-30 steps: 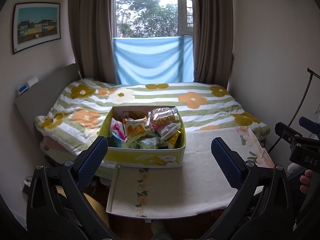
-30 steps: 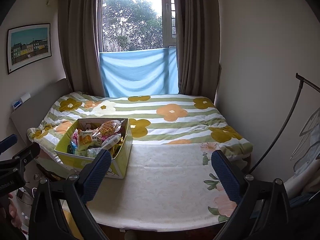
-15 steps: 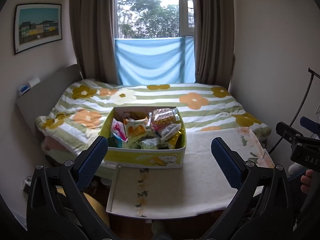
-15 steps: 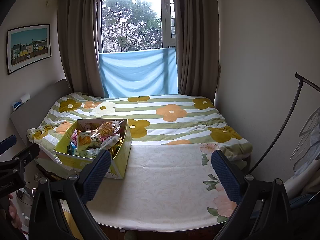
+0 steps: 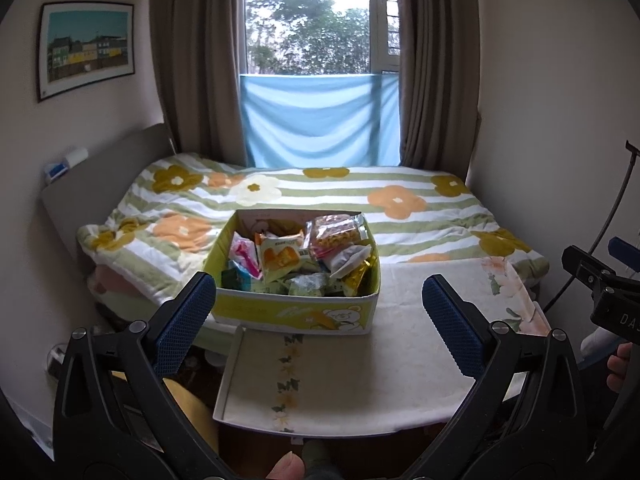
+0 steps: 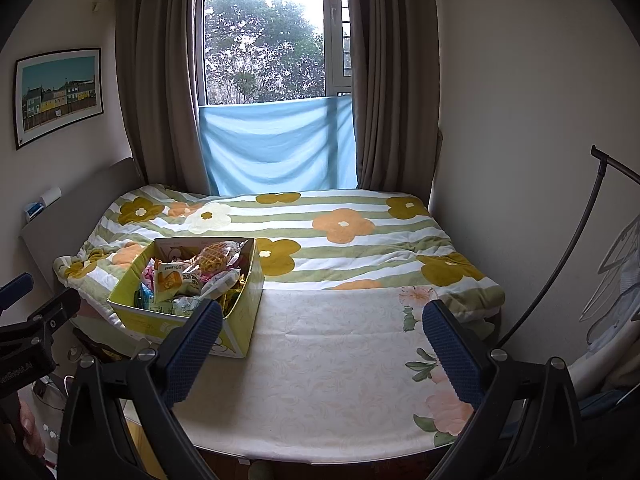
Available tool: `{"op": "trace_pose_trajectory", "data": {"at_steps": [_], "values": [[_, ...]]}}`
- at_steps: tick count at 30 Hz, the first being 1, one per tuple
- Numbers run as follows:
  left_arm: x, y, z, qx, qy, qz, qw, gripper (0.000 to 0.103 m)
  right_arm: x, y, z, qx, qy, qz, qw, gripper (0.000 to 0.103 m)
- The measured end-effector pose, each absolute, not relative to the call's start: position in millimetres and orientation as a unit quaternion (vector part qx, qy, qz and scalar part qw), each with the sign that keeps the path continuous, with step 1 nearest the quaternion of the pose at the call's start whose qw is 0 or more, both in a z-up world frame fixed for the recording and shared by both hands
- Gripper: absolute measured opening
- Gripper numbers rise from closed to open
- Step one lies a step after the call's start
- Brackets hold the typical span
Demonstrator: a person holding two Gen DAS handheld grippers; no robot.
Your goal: Organize snacks
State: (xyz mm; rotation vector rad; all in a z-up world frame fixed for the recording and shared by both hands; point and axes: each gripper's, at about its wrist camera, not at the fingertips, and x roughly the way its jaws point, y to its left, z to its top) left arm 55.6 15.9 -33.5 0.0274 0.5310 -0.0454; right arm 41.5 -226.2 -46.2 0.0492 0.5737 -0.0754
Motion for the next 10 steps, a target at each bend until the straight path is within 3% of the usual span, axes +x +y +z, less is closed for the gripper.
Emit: {"op": "trace_pose_trajectory", "data": {"at_steps": [10], "values": [[58.4, 15.6, -32.1, 0.032, 0.25, -0.003, 0.968, 0.103, 47.8, -230.5, -49.4, 0.031, 0.291, -0.036, 0.956, 0.1]]}}
